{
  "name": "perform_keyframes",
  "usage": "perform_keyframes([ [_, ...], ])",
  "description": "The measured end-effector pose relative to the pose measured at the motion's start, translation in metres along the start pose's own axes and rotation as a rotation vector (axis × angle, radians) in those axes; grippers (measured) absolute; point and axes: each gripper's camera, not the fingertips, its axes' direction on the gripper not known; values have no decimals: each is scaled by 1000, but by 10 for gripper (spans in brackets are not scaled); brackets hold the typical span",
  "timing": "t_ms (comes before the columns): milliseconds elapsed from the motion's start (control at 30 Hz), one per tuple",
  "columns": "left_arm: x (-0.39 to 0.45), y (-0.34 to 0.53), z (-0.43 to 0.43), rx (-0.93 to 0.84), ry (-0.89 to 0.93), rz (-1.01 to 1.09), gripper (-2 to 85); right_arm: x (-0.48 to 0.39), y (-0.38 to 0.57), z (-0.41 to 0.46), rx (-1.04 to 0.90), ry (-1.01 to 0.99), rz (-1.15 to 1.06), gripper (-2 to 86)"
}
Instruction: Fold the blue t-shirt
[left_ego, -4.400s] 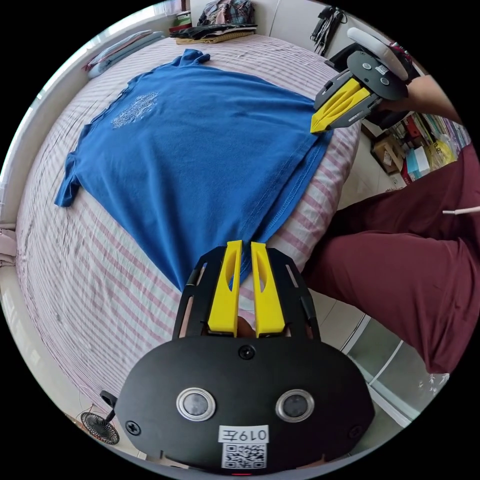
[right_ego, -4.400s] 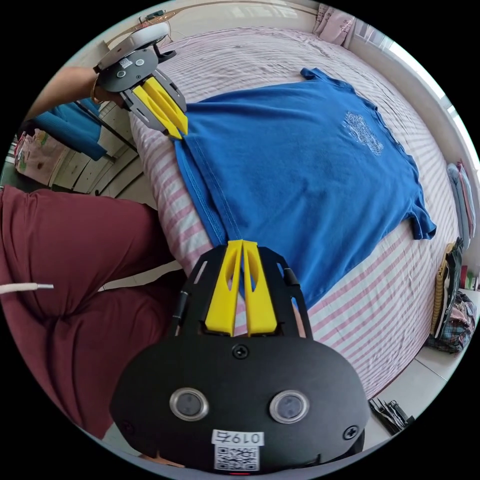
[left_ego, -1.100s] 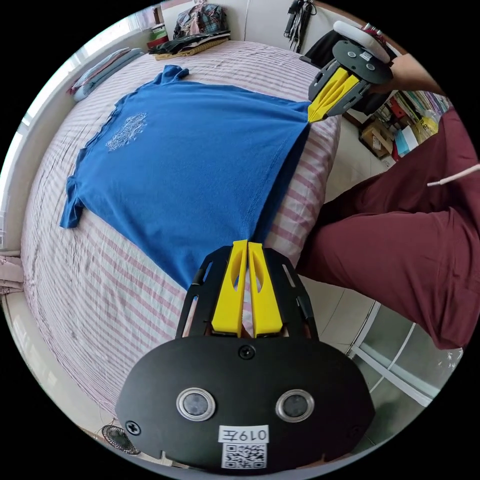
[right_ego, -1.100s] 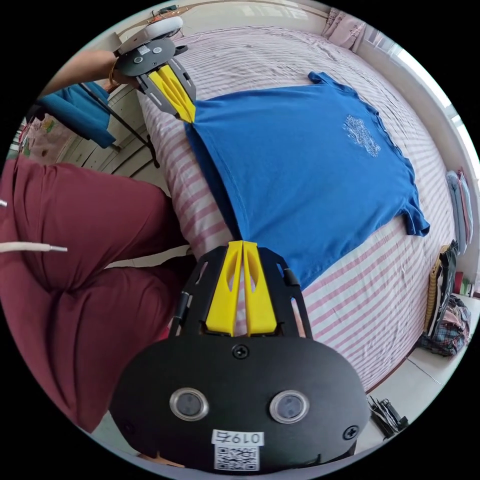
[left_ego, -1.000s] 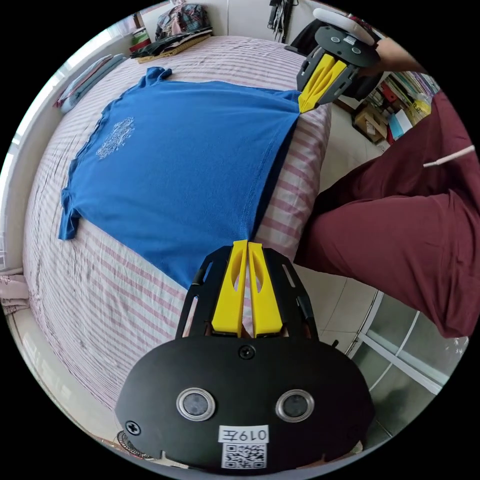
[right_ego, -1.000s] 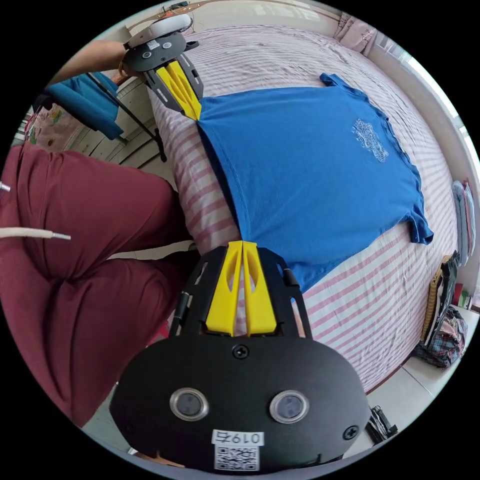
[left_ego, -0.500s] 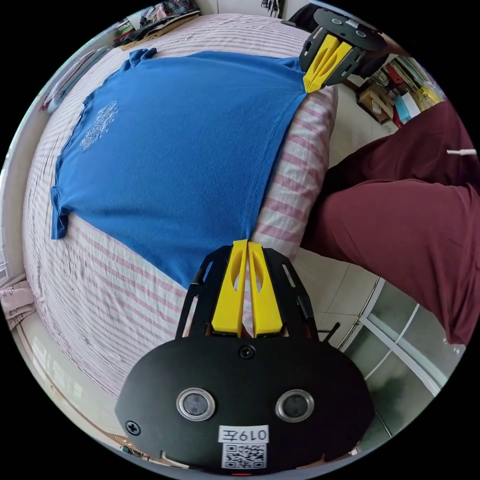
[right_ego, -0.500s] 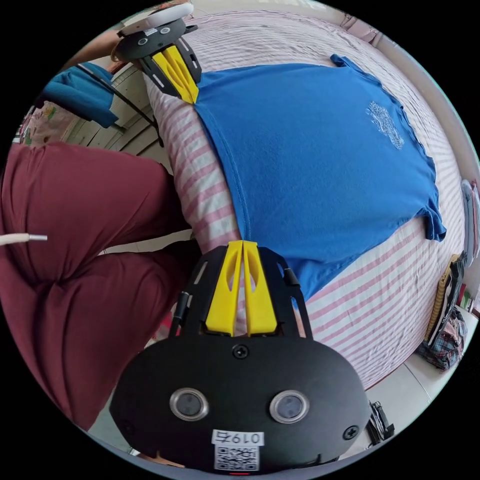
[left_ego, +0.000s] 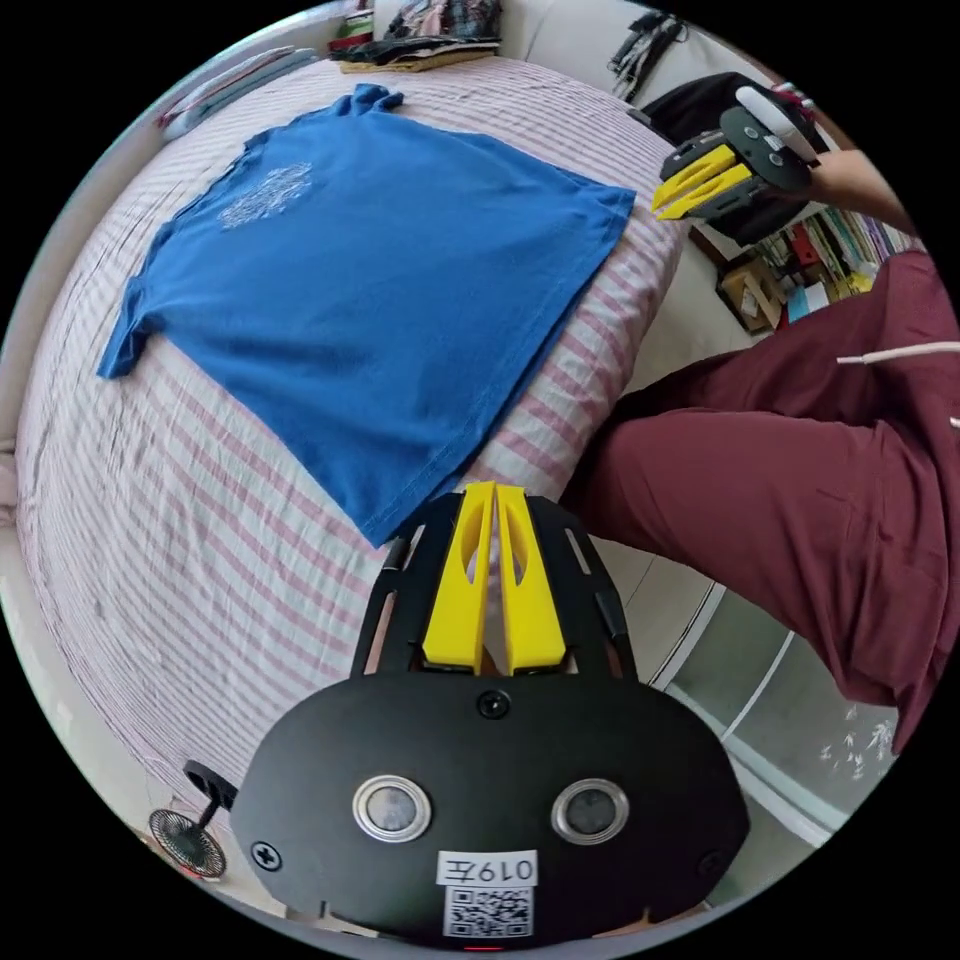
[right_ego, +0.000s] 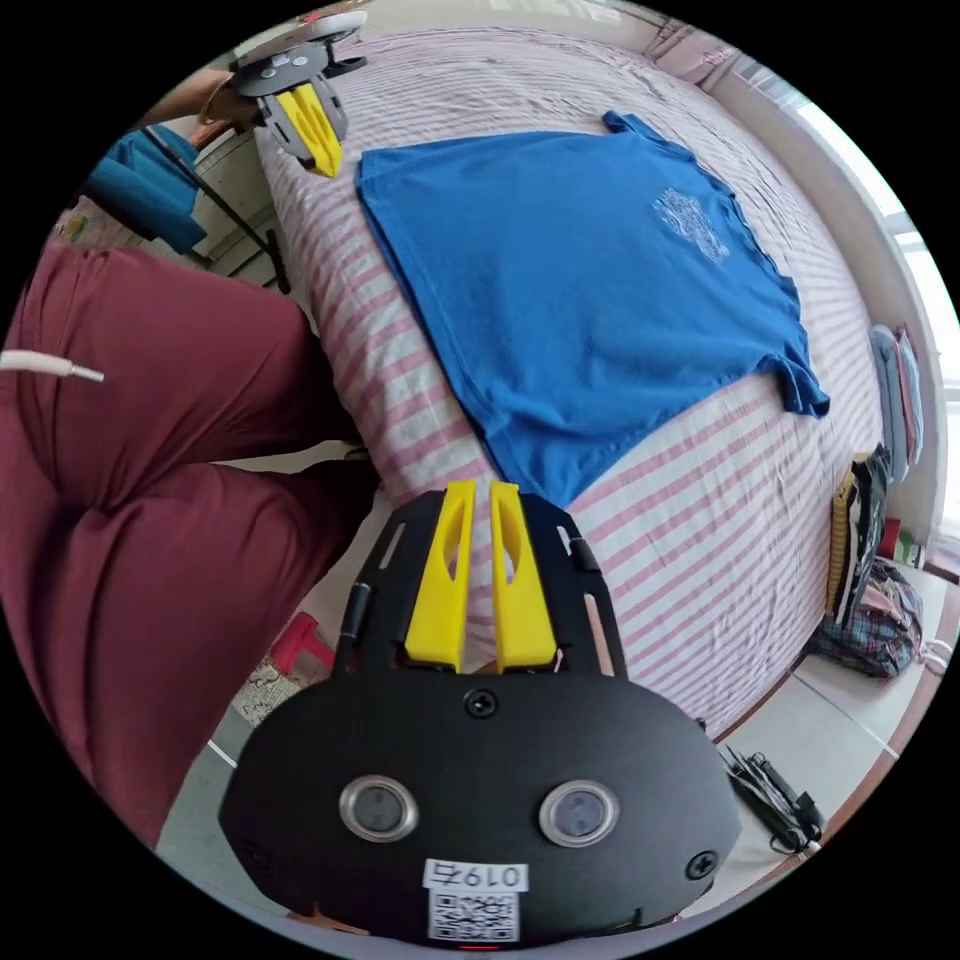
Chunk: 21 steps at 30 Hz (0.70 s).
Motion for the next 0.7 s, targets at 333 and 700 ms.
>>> perform_keyframes([
  [333, -63, 34, 33, 3, -10, -299, 87, -22, -1, 26, -24, 177, -183, 85],
  [700, -93, 66, 70, 66, 124, -490, 80, -45, -4, 43, -17, 336, -264, 10],
])
